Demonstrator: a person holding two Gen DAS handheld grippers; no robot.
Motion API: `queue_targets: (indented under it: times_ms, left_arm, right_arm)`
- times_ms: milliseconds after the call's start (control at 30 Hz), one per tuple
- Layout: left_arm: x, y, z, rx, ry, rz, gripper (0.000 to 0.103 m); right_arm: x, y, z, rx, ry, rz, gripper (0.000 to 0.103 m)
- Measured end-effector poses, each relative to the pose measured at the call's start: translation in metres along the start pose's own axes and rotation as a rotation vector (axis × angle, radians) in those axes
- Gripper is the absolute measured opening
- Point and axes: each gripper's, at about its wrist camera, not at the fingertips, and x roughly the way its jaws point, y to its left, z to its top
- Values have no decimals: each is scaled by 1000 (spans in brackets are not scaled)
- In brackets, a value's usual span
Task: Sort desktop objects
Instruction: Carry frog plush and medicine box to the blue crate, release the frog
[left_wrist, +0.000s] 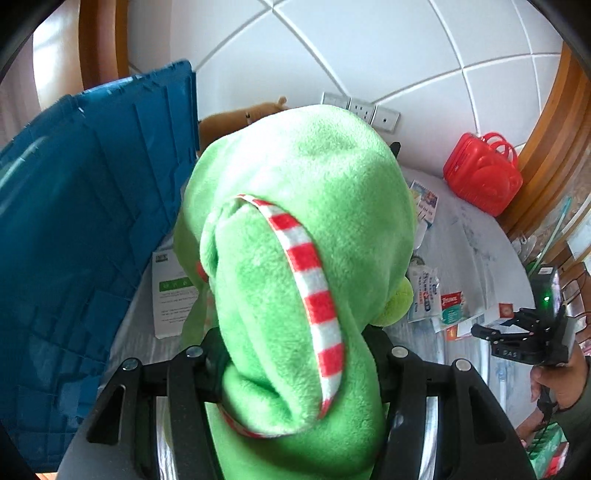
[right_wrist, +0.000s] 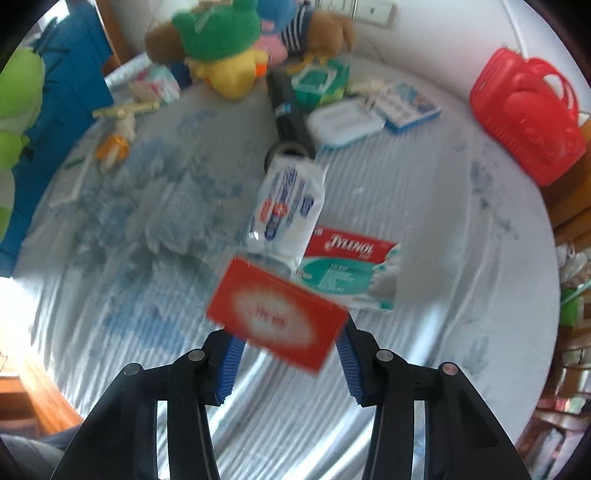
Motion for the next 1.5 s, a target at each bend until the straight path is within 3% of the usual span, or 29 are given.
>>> queue_targets:
  times_ms: [400,633,800,1167,1333,1500]
  left_arm:
    - [-87,9,20,1,-158,-7,53]
    - [-141,46,48,17,-270,-34,53]
    - [-180,98,67,19,-329,-33,53]
    - [-251,258,85,-43,-424,60,53]
    - [-266,316,81,-82,-430,105,54]
    - [-268,352,74,-113,-417,118,54]
  right_arm:
    - [-97,47,53,-27,-242,35,46]
    - [-145,96,78,-58,-344,30,46]
    - [-172,151,103,-78,-413,42,46]
    - [-228,341,192,-234,-568,114,46]
    - [-229,418,236,-287,-581,166,45]
    - [-226,465,265,-319,-576,195,45]
